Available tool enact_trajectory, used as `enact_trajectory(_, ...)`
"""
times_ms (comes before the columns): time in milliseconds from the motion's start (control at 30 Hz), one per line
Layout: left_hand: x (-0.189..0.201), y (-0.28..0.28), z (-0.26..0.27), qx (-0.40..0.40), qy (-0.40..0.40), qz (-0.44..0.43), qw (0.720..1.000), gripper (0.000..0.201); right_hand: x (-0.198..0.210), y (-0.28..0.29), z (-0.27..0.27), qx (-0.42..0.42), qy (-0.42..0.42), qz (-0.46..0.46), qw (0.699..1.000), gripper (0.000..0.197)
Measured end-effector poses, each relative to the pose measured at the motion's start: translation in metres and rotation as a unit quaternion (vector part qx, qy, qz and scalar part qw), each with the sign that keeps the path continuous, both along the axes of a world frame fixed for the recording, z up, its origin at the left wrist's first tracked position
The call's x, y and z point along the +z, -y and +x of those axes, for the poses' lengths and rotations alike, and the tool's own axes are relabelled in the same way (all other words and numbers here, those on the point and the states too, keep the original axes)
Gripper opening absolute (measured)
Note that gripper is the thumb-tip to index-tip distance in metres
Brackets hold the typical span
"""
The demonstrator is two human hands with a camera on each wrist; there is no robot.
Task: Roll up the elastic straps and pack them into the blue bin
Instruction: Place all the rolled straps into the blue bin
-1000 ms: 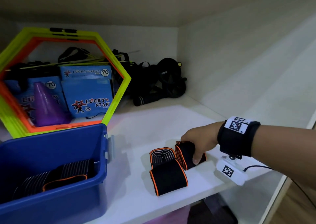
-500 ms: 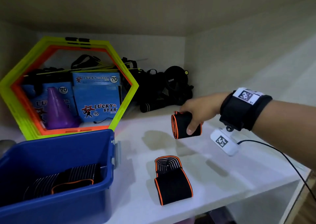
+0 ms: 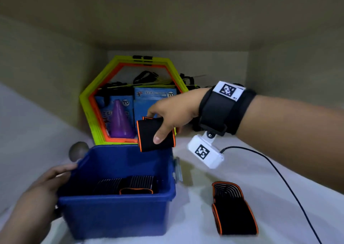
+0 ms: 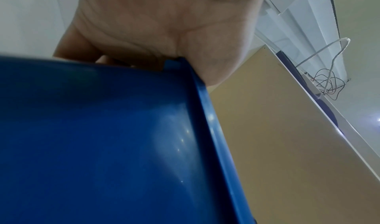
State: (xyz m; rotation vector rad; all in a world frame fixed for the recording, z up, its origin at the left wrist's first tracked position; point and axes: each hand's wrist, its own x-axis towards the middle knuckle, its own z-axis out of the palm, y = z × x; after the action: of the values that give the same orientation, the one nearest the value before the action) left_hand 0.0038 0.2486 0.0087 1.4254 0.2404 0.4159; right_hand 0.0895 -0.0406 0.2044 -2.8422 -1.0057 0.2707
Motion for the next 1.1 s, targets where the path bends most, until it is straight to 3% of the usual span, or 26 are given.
enact_trajectory(300, 0.015, 0.016, -0.009, 0.035, -0.035, 0.003, 0.999, 0.019, -0.048, -0.107, 0.015, 0.017, -0.088, -0.056, 0.994, 0.039)
enact_trajectory(500, 0.019, 0.018, -0.012, 0.030, -0.031, 0.007, 0.999, 0.021, -0.064, -0.147, 0.018, 0.011, -0.124, -0.089, 0.988, 0.039)
enact_trajectory(667, 0.021, 0.015, -0.014, 0.033, -0.035, 0.004, 0.999, 0.022, -0.082, -0.174, 0.019, 0.033, -0.158, -0.124, 0.979, 0.024)
enact_trajectory(967, 0.023, 0.014, -0.016, 0.039, -0.041, 0.021, 0.998, 0.023, -0.092, -0.183, 0.017, 0.055, -0.111, -0.196, 0.973, 0.029)
enact_trajectory(1100, 0.018, 0.011, -0.014, 0.039, -0.043, 0.032, 0.998, 0.024, -0.082, -0.176, 0.018, 0.028, -0.148, -0.178, 0.972, 0.050)
